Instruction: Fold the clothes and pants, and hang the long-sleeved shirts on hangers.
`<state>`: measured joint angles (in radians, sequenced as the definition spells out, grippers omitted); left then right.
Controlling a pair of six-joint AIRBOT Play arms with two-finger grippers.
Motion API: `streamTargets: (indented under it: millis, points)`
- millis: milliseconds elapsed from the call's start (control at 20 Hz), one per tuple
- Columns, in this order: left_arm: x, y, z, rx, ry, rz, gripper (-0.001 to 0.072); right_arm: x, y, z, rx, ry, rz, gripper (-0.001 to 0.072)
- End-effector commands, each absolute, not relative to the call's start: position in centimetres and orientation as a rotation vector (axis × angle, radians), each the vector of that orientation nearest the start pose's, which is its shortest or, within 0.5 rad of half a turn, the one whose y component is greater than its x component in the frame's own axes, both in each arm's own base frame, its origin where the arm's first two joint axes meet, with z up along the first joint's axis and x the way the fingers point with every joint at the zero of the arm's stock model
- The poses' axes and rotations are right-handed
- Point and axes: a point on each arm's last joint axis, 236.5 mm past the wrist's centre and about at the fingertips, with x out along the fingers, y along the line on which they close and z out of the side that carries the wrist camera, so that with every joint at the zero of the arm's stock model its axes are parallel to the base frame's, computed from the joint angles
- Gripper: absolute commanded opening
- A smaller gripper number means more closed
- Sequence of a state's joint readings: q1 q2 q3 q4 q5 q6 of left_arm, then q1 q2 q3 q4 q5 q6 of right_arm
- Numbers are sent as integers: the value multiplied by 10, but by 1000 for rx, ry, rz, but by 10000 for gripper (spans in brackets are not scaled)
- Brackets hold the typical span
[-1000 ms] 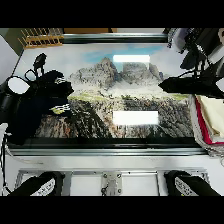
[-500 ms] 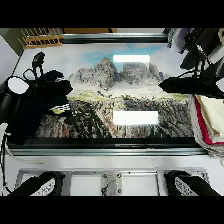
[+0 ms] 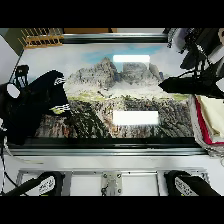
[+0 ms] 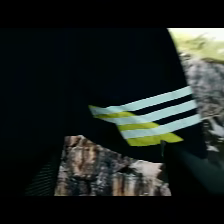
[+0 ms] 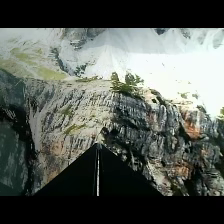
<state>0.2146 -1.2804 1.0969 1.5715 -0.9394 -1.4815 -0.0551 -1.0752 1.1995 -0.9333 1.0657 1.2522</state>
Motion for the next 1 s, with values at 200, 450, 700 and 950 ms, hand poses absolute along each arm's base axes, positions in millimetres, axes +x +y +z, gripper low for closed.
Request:
streamTargets:
  millis: [200,450,700,950]
  points:
    - [409,161,-89,-58,1255,287,683,399,102,153,277,821,453,4]
    - [424,148,-116,-78,1316,252,684,399,102,153,277,821,453,4]
    - [442,132,-106,-54,1292,221,-2,399,102,153,277,821,453,4]
    - [482,81,-40,-29,1182,124,4,399,102,153,277,821,453,4]
